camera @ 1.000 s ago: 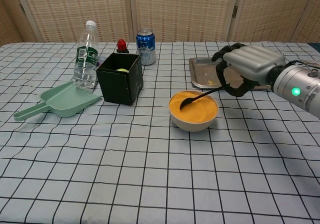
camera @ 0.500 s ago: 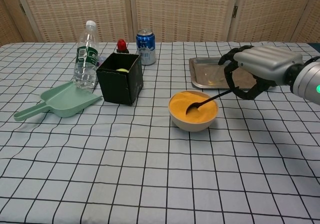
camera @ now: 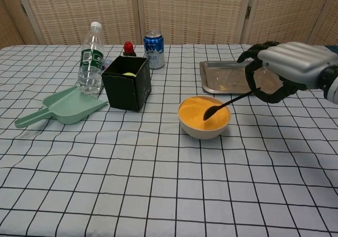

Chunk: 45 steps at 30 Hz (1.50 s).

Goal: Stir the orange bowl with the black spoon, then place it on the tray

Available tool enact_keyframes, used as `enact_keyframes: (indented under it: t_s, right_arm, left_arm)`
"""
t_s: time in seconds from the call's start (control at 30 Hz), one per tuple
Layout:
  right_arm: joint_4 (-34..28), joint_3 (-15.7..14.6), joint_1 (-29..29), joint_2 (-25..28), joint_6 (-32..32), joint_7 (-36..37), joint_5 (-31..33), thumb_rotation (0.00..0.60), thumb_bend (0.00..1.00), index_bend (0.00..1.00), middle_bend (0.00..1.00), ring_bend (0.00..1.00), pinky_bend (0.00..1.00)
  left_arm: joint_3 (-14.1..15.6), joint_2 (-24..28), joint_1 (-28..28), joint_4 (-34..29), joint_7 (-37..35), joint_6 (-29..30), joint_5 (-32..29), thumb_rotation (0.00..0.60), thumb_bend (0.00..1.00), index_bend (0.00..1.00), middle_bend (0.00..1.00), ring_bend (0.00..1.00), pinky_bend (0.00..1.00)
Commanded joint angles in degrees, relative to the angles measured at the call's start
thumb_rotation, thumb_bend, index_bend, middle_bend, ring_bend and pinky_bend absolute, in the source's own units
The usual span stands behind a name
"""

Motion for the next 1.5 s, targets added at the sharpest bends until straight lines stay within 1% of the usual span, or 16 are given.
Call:
enact_keyframes:
  t_s: [0.03, 0.13, 0.27, 0.6, 0.9, 1.07, 1.23, 1.4, 1.5]
  right_arm:
    - [-0.26, -0.65, -0.29, 0.1, -0.42, -0.93, -0.13, 0.6, 0.74, 0.97, 0.13, 0.0, 0.01]
    - [0.56, -0.68, -0.15, -0.85, -1.11, -1.28, 0.18, 0.6, 0.74, 0.97, 0.13, 0.0, 0.01]
    - [2.92, 0.08, 0.32, -3.05, -1.78, -1.86, 1.18, 0.6, 0.74, 0.97, 0.13, 0.0, 0.01]
    - [8.95, 2.27, 2.19, -8.51, -2.84, -7.18, 4.88, 0.6, 0.74, 0.97, 0.13, 0.0, 0.01]
    - [13.32, 3.87, 2.97, -12.39, -2.22, -7.54, 6.09, 0.6, 0.74, 0.97, 0.13, 0.0, 0.01]
    - [13.16, 4.13, 2.45, -12.07, -0.56, -5.94, 4.77, 0.6, 0.74, 0.97, 0.14, 0.0, 0.01]
    - [10.14, 3.84, 1.38, -9.27, 0.54, -4.3, 3.41, 0.6, 0.74, 0.97, 0.14, 0.0, 0.01]
    - [6.3, 3.41, 0.23, -6.66, 0.58, -3.48, 3.55, 0.6, 0.74, 0.97, 0.14, 0.0, 0.01]
    - [5.79, 3.25, 0.11, -6.29, 0.5, -3.47, 3.5, 0.6, 0.74, 0.97, 0.14, 0.0, 0.01]
  left_arm:
    - [0.05, -0.02, -0.03, -0.01, 0.07, -0.04, 0.09, 0.6, 0.45, 0.0, 0.0, 0.0, 0.08]
    - [0.08, -0.1, -0.12, -0.12, 0.26, -0.16, 0.18, 0.6, 0.45, 0.0, 0.0, 0.0, 0.08]
    - [0.07, -0.13, -0.18, -0.02, 0.22, -0.37, 0.03, 0.6, 0.45, 0.0, 0.0, 0.0, 0.08]
    - [-0.08, -0.01, -0.33, 0.37, -0.54, -0.78, -0.41, 0.6, 0.45, 0.0, 0.0, 0.0, 0.08]
    - [-0.2, -0.02, -0.54, 0.74, -1.06, -1.35, -0.86, 0.6, 0.45, 0.0, 0.0, 0.0, 0.08]
    - [-0.2, 0.0, -0.56, 0.79, -1.04, -1.48, -1.0, 0.6, 0.45, 0.0, 0.0, 0.0, 0.08]
    - [-0.18, -0.05, -0.44, 0.65, -0.79, -1.09, -0.78, 0.6, 0.45, 0.0, 0.0, 0.0, 0.08]
    - [-0.02, -0.23, -0.49, 0.5, -0.33, -1.15, -0.54, 0.6, 0.45, 0.0, 0.0, 0.0, 0.08]
    - [0.0, -0.25, -0.5, 0.44, -0.26, -1.14, -0.48, 0.6, 0.45, 0.0, 0.0, 0.0, 0.08]
